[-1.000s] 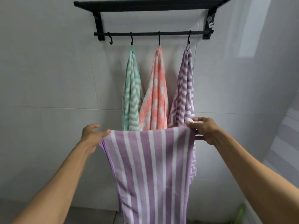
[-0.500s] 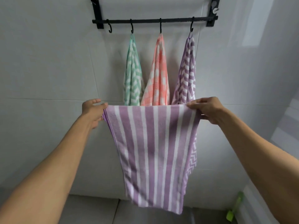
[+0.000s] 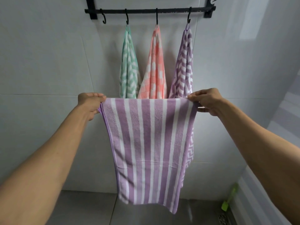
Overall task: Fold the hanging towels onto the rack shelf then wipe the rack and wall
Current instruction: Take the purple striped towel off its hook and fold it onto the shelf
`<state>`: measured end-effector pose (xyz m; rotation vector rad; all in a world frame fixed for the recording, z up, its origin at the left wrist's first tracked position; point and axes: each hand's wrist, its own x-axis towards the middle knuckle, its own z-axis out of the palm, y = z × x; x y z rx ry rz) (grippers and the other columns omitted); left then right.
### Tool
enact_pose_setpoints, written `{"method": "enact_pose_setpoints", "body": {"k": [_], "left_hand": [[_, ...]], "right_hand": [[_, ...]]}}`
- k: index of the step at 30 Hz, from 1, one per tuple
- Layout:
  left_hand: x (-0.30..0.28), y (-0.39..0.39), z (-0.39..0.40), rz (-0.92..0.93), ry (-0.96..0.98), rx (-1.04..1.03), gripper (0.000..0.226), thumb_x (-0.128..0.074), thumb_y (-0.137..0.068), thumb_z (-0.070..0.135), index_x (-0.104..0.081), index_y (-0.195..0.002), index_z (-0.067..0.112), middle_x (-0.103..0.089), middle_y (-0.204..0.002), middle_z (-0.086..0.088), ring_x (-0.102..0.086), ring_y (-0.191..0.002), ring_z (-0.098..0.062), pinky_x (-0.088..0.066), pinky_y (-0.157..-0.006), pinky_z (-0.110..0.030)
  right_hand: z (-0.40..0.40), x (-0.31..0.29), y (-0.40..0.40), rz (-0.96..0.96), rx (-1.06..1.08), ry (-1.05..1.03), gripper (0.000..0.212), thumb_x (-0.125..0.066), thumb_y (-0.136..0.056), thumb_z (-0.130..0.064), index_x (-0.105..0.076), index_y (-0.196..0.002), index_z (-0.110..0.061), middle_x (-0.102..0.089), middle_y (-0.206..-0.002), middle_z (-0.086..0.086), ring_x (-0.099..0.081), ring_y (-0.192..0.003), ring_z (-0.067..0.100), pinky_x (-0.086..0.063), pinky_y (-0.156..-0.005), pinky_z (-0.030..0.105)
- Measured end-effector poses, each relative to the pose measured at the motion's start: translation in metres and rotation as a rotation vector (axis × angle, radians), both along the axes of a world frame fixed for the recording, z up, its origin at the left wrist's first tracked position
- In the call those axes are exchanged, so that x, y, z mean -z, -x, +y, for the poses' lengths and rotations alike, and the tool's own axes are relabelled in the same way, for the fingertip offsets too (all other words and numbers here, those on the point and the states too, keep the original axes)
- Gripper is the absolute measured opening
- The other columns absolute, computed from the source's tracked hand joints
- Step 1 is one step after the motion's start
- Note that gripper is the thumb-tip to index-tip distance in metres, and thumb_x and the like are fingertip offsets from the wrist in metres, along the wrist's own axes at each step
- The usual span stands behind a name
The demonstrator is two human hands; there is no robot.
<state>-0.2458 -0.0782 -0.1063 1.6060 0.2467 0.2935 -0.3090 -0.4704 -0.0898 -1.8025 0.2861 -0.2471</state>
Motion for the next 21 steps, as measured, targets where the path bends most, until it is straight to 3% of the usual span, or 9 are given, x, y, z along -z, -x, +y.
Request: {"method": "enact_pose_setpoints", "body": {"k": [6, 8, 9, 11, 14, 16, 18, 21], "left_hand": [[0.004, 0.008, 0.003, 0.046, -0.092, 0.091, 0.012, -0.077, -0.085, 0.007, -0.068, -0.087, 0.015, -0.069, -0.082, -0.003, -0.064, -0.052, -0.005, -0.051, -0.055, -0.023], [0.005, 0.01, 0.007, 0.048, -0.144, 0.163, 0.029, -0.085, -0.075, 0.003, -0.07, -0.097, 0.012, -0.07, -0.087, -0.008, -0.067, -0.052, -0.005, -0.053, -0.05, -0.02], [0.007, 0.011, 0.009, 0.057, -0.187, 0.195, 0.04, -0.087, -0.069, -0.001, -0.07, -0.103, 0.011, -0.07, -0.09, -0.01, -0.069, -0.059, -0.009, -0.055, -0.051, -0.019], [0.01, 0.011, 0.011, 0.071, -0.311, 0.219, 0.055, -0.09, -0.059, -0.008, -0.07, -0.108, 0.007, -0.07, -0.096, -0.013, -0.069, -0.078, -0.019, -0.061, -0.067, -0.024], [0.016, 0.008, 0.015, 0.081, -0.476, 0.161, 0.052, -0.093, -0.052, -0.008, -0.074, -0.099, 0.005, -0.073, -0.097, -0.012, -0.068, -0.087, -0.024, -0.056, -0.088, -0.032], [0.019, 0.006, 0.016, 0.073, -0.571, 0.125, 0.046, -0.095, -0.054, -0.002, -0.076, -0.096, 0.004, -0.073, -0.096, -0.01, -0.068, -0.089, -0.025, -0.053, -0.085, -0.03], [0.021, 0.006, 0.017, 0.052, -0.66, 0.083, 0.039, -0.096, -0.058, 0.004, -0.077, -0.093, 0.002, -0.073, -0.092, -0.01, -0.066, -0.086, -0.024, -0.051, -0.079, -0.029], [0.01, 0.002, 0.019, -0.019, -0.715, 0.033, 0.026, -0.095, -0.061, 0.008, -0.076, -0.078, 0.002, -0.073, -0.081, -0.013, -0.061, -0.074, -0.021, -0.052, -0.073, -0.035]], "right_hand": [[0.0, 0.0, 0.003, 0.061, -0.051, 0.046, 0.021, -0.083, -0.082, -0.013, -0.076, -0.101, -0.007, -0.071, -0.095, 0.004, -0.064, -0.082, 0.018, -0.055, -0.074, 0.036], [-0.001, -0.002, 0.006, 0.088, -0.095, 0.088, 0.024, -0.084, -0.08, -0.008, -0.076, -0.102, -0.009, -0.072, -0.098, 0.003, -0.066, -0.089, 0.018, -0.055, -0.075, 0.037], [0.0, -0.003, 0.007, 0.098, -0.114, 0.114, 0.026, -0.084, -0.08, -0.005, -0.076, -0.103, -0.009, -0.073, -0.098, 0.004, -0.067, -0.092, 0.018, -0.055, -0.076, 0.037], [0.001, -0.004, 0.009, 0.111, -0.13, 0.17, 0.03, -0.083, -0.078, 0.002, -0.075, -0.105, -0.008, -0.072, -0.095, 0.005, -0.067, -0.09, 0.018, -0.056, -0.076, 0.036], [0.006, -0.001, 0.008, 0.106, -0.103, 0.287, 0.029, -0.086, -0.075, 0.001, -0.075, -0.1, -0.009, -0.07, -0.093, 0.007, -0.063, -0.082, 0.018, -0.059, -0.079, 0.042], [0.007, 0.001, 0.006, 0.094, -0.091, 0.347, 0.02, -0.086, -0.076, -0.002, -0.074, -0.089, -0.011, -0.068, -0.092, 0.012, -0.057, -0.081, 0.024, -0.059, -0.083, 0.047], [0.007, 0.005, 0.005, 0.081, -0.103, 0.379, 0.014, -0.085, -0.078, -0.006, -0.074, -0.078, -0.014, -0.065, -0.089, 0.014, -0.053, -0.082, 0.027, -0.059, -0.079, 0.044], [0.011, -0.003, 0.004, 0.085, -0.116, 0.411, 0.012, -0.085, -0.08, -0.015, -0.076, -0.086, -0.01, -0.068, -0.092, 0.021, -0.054, -0.085, 0.025, -0.06, -0.083, 0.046]]}}
